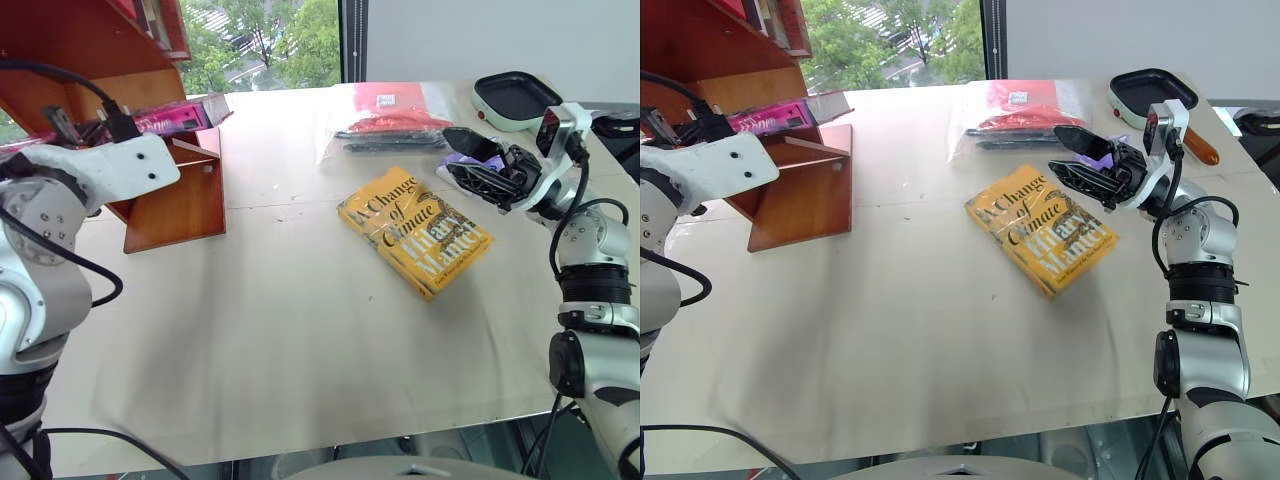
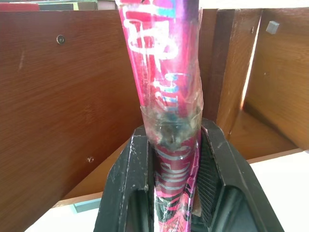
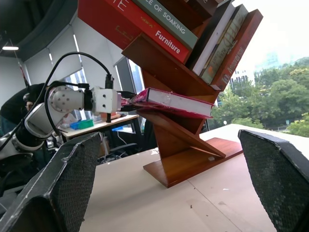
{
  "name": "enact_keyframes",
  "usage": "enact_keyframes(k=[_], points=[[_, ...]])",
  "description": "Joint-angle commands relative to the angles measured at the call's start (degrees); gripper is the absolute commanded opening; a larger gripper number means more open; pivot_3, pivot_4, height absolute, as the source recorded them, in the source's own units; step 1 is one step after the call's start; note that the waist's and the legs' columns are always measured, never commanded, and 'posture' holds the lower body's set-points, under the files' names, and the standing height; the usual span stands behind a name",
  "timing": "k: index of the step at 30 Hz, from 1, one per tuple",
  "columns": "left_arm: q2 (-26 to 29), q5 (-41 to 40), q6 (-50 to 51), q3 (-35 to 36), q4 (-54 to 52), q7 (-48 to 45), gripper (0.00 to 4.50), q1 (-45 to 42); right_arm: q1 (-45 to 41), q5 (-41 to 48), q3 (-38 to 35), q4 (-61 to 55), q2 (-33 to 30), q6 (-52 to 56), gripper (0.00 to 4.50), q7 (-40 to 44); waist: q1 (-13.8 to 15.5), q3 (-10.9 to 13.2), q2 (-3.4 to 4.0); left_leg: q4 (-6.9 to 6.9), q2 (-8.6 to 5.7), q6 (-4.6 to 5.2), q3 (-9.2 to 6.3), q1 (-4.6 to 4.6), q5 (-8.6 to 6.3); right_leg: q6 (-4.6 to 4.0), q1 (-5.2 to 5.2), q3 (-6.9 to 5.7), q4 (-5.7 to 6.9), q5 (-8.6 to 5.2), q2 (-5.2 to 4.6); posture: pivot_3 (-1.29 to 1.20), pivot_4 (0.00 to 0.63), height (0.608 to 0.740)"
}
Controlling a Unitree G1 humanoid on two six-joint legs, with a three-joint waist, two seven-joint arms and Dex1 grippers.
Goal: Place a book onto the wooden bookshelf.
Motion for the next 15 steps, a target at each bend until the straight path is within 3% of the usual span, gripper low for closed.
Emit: enact_keyframes(k=[1,5,11,15], points=[[1.46,-0.75,0.52,2.50,0.99,-0.27,2.50,-0.90,-0.59,0.27,-0.57,-2.23,-0.03,-1.09,4.50,-0.12,0.01,0.00,0.00,0.00,0.00,0.00,0.00,0.00,0.00,0.00,0.00,0.00,0.02,0.00,0.00,0.00,0.150,0.740],[1.73,-1.06,0.94,2.48,0.92,-0.25,4.48,-1.13,-0.19,0.36,-0.72,-2.63,-0.02,-1.03,4.50,-0.31,0.14,0.00,0.00,0.01,-0.01,0.00,0.00,-0.02,0.00,0.00,0.00,-0.01,0.01,0.00,0.01,0.00,0.150,0.740],[1.00,-0.13,0.20,5.16,-1.35,2.41,4.48,0.58,0.04,0.34,-1.33,-2.35,-0.50,-1.30,4.50,-0.58,0.12,0.00,0.00,0.01,-0.01,0.00,-0.01,-0.02,0.00,0.00,0.00,-0.02,0.01,0.00,0.01,0.00,0.150,0.740],[-2.57,0.18,-0.93,10.15,-6.05,7.76,4.48,2.14,0.72,0.19,-1.45,-2.53,-1.26,-1.12,4.50,-0.54,0.26,0.00,0.00,0.02,-0.01,-0.01,-0.01,-0.02,0.00,0.00,0.00,-0.02,-0.01,0.00,-0.01,0.00,0.150,0.740]])
